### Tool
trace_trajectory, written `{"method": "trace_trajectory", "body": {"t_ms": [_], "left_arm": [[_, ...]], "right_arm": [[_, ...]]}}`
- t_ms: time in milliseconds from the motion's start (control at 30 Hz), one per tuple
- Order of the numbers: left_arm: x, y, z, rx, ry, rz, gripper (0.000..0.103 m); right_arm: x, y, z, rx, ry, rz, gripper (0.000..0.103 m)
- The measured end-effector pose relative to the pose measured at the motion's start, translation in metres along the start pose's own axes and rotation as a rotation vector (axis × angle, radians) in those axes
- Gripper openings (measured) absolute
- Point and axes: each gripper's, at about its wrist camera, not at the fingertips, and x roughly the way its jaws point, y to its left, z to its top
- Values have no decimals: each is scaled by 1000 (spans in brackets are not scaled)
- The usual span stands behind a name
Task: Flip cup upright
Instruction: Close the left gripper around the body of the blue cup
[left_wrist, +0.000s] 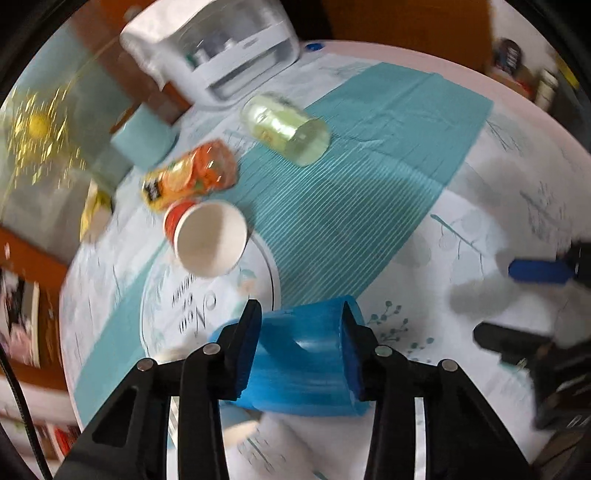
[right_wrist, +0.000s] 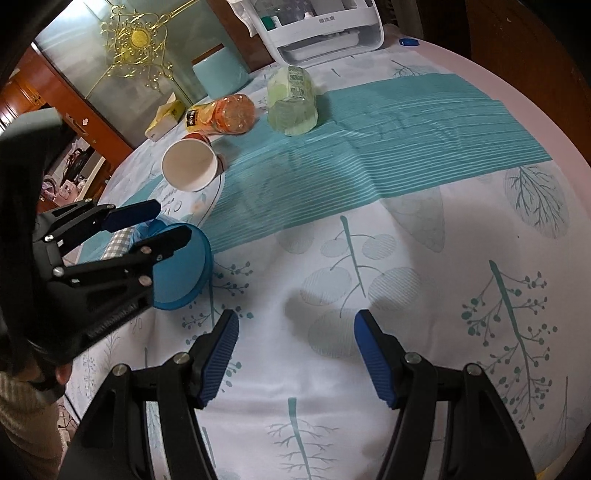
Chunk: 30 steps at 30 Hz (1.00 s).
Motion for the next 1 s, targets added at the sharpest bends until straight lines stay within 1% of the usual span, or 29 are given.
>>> {"method": "trace_trajectory", "body": {"t_ms": [33, 100, 133, 167, 300, 333, 433, 533, 567, 633, 667, 733, 800, 867, 1000], "left_arm": [[0, 2, 1, -32, 22, 4, 39], [-1, 3, 3, -67, 50, -32, 46], [-1, 3, 4, -75, 61, -68, 57], [0, 3, 5, -78, 65, -92, 64], [0, -6, 1, -25, 53, -87, 66], [0, -7, 2, -11, 51, -95, 67], [-6, -5, -1, 39, 45, -152, 67], [-12, -4, -5, 125, 39, -189, 67], [-14, -5, -8, 180, 33, -196, 67], [-18, -9, -14, 266, 17, -180, 68], [-19, -13, -19, 333, 2, -155, 68], [-16, -18, -26, 426, -14, -101, 69], [-11, -23, -30, 494, -33, -41, 69], [-4, -26, -34, 550, -56, 23, 69], [11, -30, -35, 605, -83, 73, 69]], "right_arm": [[0, 0, 0, -1, -2, 1, 66], [-2, -1, 0, 2, -5, 4, 66], [-3, -2, -1, 4, -7, 5, 66], [-4, -2, -1, 4, -10, 4, 66], [-10, -3, 0, 4, -22, 2, 66], [-11, -4, 0, 5, -26, 0, 66], [-14, -6, 0, 8, -31, -1, 65], [-14, -7, 0, 13, -31, -1, 65], [-14, -7, 0, 14, -31, 0, 65], [-13, -6, -1, 12, -29, 1, 65], [-13, -5, -1, 11, -29, 2, 65], [-13, -4, -2, 6, -29, 3, 65], [-13, -2, -2, -5, -34, -4, 65], [-11, -1, -1, -10, -35, -11, 65], [-6, 0, 2, -9, -35, -16, 65]]}}
